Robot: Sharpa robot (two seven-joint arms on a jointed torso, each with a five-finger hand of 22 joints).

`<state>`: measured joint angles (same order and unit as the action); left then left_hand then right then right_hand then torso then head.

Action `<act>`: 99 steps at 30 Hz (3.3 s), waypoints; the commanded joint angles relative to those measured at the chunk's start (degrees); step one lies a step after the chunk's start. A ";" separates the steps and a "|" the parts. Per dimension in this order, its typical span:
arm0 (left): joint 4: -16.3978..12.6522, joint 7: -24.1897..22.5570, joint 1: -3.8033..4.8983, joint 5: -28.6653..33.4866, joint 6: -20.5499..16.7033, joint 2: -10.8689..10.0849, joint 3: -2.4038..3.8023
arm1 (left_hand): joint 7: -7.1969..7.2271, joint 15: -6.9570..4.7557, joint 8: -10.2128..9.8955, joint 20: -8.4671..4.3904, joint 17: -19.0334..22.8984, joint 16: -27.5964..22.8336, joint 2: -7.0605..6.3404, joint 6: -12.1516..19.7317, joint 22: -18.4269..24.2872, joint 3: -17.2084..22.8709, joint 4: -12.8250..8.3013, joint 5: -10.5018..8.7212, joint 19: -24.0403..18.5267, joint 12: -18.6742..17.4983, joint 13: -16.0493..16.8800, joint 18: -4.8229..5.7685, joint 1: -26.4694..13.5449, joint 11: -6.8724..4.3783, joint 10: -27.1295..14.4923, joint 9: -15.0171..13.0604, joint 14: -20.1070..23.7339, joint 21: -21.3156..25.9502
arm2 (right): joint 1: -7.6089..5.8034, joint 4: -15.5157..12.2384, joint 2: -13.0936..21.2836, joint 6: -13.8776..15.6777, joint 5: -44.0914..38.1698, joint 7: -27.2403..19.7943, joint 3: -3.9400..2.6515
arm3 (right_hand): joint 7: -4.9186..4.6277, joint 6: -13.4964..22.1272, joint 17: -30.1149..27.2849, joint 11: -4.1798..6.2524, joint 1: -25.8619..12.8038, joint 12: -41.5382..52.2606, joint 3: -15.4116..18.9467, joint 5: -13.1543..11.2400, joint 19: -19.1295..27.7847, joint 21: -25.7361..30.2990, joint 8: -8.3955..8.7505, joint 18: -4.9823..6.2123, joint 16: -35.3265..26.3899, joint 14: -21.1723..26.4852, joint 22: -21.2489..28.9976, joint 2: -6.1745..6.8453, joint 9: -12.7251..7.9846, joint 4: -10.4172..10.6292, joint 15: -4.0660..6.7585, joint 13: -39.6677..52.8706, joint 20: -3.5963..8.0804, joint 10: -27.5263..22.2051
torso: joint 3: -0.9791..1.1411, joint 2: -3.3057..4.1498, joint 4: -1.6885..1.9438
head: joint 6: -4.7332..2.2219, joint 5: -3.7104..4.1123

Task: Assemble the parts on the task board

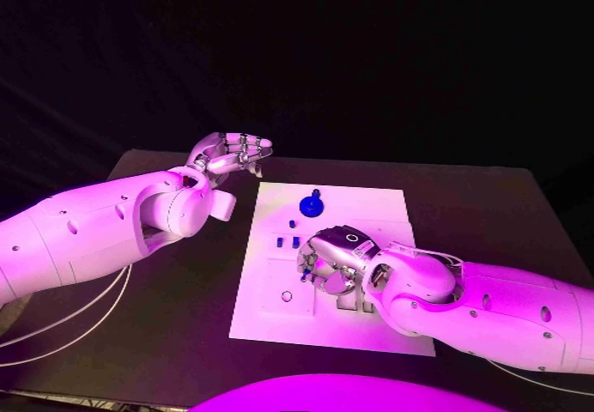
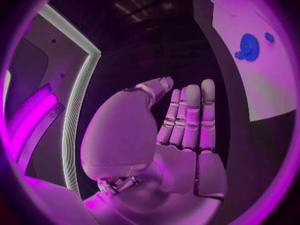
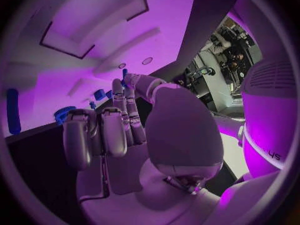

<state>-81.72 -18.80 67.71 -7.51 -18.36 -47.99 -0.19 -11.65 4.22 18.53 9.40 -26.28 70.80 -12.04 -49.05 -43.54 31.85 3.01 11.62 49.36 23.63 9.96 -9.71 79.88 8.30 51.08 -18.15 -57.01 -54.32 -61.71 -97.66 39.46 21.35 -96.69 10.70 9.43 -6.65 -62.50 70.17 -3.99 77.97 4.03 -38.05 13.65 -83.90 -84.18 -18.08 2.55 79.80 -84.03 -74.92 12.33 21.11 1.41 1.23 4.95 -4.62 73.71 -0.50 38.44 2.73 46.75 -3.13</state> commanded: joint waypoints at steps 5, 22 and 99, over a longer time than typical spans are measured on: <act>-0.01 -0.05 0.05 0.04 0.48 0.14 0.05 | 0.02 -0.11 0.06 0.15 0.07 0.13 0.13 0.23 0.08 -0.21 -0.03 -0.10 0.05 0.34 -0.08 -0.78 -0.34 0.00 -0.20 0.05 0.39 0.11 | 0.13 0.17 -0.20 -1.54 -0.98 -0.42 0.03 | -0.18 0.31 -0.05 1.14 0.01 0.23 -0.22 -0.13 -2.62 0.18 -0.20 -0.68 -0.05 -2.71 -7.74 -0.73 0.08 -0.13 0.42 0.04 0.42 1.68 | -0.05 0.01 0.04 | 0.24 -0.28; -0.01 0.22 0.05 -0.14 0.68 0.09 0.05 | 0.01 -0.07 0.12 0.19 0.09 0.17 0.12 0.28 0.10 -0.28 0.01 -0.10 0.02 0.44 -0.09 -0.77 -0.39 0.03 -0.35 0.03 0.44 0.15 | 0.42 1.85 -1.11 -1.69 -1.59 -0.60 0.14 | -0.20 0.39 -0.11 1.12 -0.03 0.16 -0.27 -0.22 -2.60 0.19 -0.21 -0.68 -0.06 -2.69 -7.73 -0.79 0.17 -0.22 0.40 0.03 0.40 1.66 | -0.06 -0.02 0.07 | 0.36 -0.38; 0.18 0.94 0.05 -0.53 1.48 -0.10 0.03 | 0.00 0.01 0.35 0.30 0.15 0.32 0.14 0.47 0.16 -0.40 0.04 -0.10 -0.02 0.66 -0.16 -0.79 -0.36 0.11 -1.00 -0.01 0.58 0.25 | -7.18 -2.96 14.98 -3.73 9.29 1.72 -0.38 | -1.79 10.00 -7.85 -1.65 3.40 5.05 30.16 -1.04 2.48 13.60 9.97 2.38 -2.56 -0.81 5.29 -0.41 -1.97 6.23 -1.86 -1.11 -1.65 -16.00 | -0.01 -0.04 -0.06 | -1.14 2.00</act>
<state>-81.49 -17.58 67.72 -7.84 -18.00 -48.19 -0.20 -11.65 4.22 18.52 9.40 -26.18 70.80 -12.05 -49.05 -43.45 31.86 3.01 11.62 49.35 23.92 9.85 -9.72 79.88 8.50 50.48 -18.15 -57.02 -54.31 -68.83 -100.87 54.30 20.49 -89.33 12.11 9.04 -8.38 -52.87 62.25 -5.62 80.98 8.98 -9.26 12.43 -81.25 -70.80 -8.33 3.99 77.04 -84.13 -69.83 12.08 19.22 7.19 -0.31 3.87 -6.05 58.11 -0.55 38.34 2.64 45.68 -1.27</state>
